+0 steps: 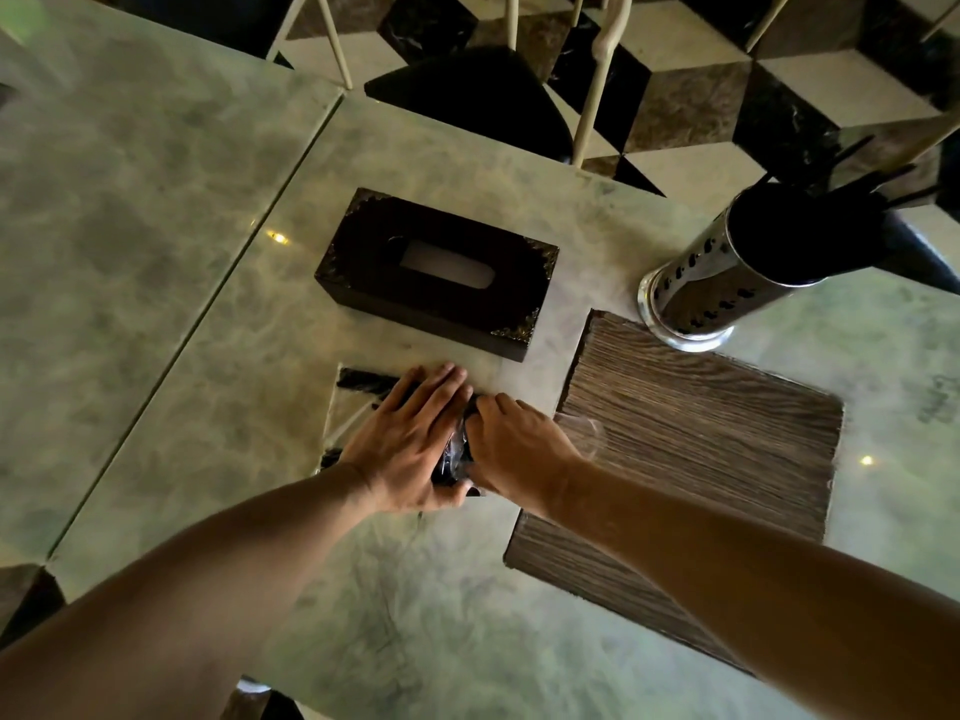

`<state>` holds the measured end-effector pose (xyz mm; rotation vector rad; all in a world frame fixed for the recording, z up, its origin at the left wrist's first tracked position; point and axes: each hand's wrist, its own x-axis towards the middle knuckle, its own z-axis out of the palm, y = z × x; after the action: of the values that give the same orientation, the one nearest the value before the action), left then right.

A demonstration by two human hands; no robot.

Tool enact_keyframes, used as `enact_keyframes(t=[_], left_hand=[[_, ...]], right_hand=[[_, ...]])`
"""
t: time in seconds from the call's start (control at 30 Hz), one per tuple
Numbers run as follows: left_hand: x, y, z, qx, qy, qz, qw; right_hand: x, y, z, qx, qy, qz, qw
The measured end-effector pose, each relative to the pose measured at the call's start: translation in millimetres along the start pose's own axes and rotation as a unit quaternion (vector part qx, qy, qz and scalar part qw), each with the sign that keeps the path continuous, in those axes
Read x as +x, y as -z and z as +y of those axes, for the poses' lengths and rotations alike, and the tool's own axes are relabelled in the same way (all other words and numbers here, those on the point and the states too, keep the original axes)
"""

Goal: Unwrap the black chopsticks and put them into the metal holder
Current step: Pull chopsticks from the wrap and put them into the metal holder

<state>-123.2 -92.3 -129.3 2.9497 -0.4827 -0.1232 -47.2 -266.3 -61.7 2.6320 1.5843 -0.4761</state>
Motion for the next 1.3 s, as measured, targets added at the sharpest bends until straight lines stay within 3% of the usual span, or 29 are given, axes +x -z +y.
enact_keyframes(t=[0.4, 0.57, 0.67, 1.1, 1.3], left_hand=[[-0.4, 2.3, 1.8, -0.001, 0.001, 0.005, 1.000], [-0.5, 4.1, 2.2, 0.001, 0.002, 0.003, 1.000], [-0.4, 5.6, 2.0, 0.011, -0.002, -0.007, 1.000], [-2.0, 7.6, 2.8, -0.002, 0.004, -0.001, 1.000], [-1.9, 10.6, 5.2, 0.001, 0.008, -0.009, 1.000]], right_hand=[[5.7, 4.0, -23.5, 0.028, -0.104, -0.092, 0.990], [12.9, 3.4, -21.5, -0.074, -0.010, -0.107, 0.991], [10.9, -1.2, -23.4, -0.095, 0.000, -0.096, 0.991], [1.1, -6.8, -19.6, -0.033, -0.012, -0.048, 0.998], [0.3, -9.1, -13.0, -0.030, 0.032, -0.044, 0.998]])
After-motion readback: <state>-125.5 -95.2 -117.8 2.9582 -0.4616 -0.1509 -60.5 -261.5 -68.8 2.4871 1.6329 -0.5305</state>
